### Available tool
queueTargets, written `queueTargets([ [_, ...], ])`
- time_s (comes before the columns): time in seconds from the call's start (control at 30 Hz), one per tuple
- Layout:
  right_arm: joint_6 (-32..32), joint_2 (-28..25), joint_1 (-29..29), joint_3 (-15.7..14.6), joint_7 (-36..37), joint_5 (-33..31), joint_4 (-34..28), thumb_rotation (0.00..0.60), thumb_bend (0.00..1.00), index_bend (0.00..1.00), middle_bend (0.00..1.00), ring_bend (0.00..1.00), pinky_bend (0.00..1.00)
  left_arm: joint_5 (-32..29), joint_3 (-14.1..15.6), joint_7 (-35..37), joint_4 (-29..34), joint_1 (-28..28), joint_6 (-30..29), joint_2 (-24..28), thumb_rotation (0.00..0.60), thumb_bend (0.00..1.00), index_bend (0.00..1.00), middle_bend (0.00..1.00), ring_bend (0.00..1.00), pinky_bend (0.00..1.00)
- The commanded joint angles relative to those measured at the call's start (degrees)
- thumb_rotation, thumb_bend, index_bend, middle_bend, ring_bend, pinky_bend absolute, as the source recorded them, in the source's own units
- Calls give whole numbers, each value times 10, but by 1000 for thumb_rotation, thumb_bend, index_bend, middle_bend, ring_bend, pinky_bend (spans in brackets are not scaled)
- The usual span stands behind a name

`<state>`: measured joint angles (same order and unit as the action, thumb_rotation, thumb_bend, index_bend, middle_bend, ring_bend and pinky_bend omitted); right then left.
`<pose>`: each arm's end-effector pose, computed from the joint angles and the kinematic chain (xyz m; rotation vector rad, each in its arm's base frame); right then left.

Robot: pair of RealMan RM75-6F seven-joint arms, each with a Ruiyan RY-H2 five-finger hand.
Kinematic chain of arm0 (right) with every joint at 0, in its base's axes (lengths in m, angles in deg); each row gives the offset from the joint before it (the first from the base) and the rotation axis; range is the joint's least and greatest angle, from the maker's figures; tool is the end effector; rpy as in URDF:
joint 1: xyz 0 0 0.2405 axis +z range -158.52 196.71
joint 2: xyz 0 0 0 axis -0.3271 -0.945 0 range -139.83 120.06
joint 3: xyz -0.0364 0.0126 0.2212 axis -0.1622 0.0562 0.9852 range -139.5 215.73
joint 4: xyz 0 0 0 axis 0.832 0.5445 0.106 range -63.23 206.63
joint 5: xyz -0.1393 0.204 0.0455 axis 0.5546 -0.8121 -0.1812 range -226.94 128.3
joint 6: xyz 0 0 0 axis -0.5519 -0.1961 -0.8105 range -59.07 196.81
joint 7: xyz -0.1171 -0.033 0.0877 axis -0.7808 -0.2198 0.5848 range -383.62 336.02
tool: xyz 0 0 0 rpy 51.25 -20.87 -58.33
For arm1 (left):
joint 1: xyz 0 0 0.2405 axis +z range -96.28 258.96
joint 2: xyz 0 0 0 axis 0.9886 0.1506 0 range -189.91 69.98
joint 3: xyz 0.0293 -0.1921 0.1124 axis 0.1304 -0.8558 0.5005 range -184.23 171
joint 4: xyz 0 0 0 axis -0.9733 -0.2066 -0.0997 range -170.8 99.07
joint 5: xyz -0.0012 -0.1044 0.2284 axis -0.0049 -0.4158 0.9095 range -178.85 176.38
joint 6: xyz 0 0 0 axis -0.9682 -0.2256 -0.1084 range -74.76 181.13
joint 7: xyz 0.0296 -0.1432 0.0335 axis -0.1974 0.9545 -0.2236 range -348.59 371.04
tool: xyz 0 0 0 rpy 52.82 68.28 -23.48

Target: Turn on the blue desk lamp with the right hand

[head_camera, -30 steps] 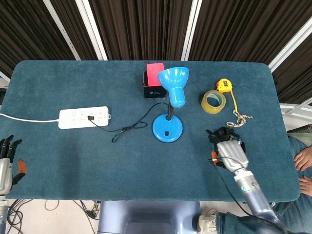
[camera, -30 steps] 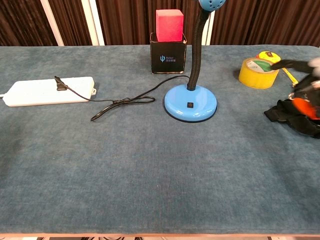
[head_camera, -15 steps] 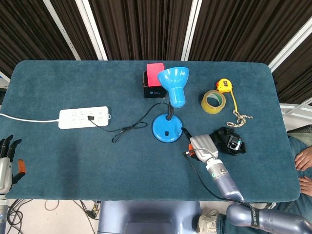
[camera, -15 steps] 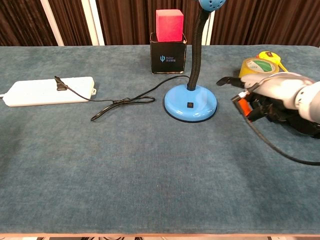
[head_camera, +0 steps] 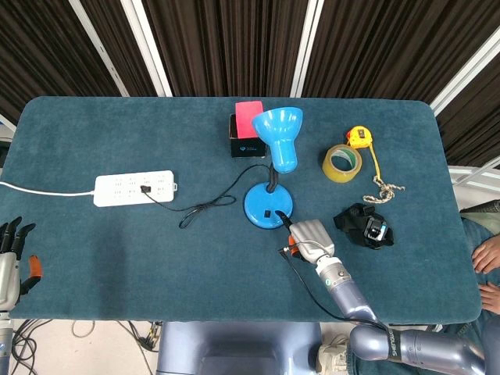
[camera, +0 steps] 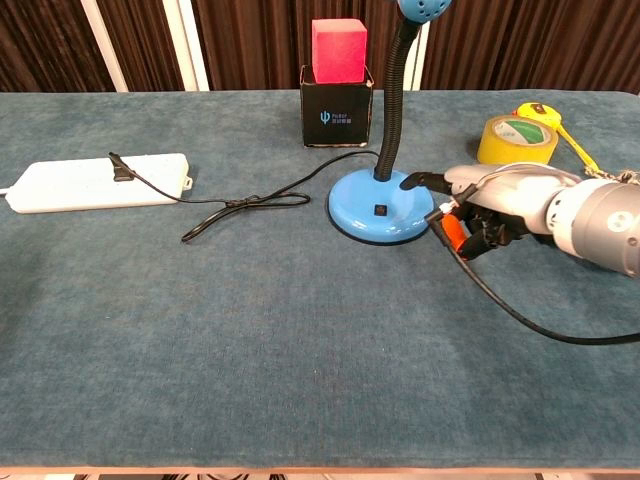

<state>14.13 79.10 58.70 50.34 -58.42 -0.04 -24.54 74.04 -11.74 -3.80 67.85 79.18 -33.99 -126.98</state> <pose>-0.1059 -0.3000 -0.0716 1.8607 -1.1192 0.7919 -0.2739 0.1781 0.0920 -1.2047 -0.9756 -0.7861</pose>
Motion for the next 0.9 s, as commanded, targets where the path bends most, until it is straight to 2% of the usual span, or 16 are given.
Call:
queueTargets([
  [0.03,2,9,10,1,-3,-11,8,600,846,0,702,759,866,0,0,1,0,0,-1,0,600,637,145,23,0,0],
  [0.47,3,44,44,-3,-13,-50,39,600,847,0,702,759,919,-2,1,2,1,0,1,1,600,637,145,23,0,0],
  [0.9,-2,50,60,-9,-15,-84,57,600,846,0,702,759,957,-4,1,3,2,0,2,2,600,637,145,22,0,0],
])
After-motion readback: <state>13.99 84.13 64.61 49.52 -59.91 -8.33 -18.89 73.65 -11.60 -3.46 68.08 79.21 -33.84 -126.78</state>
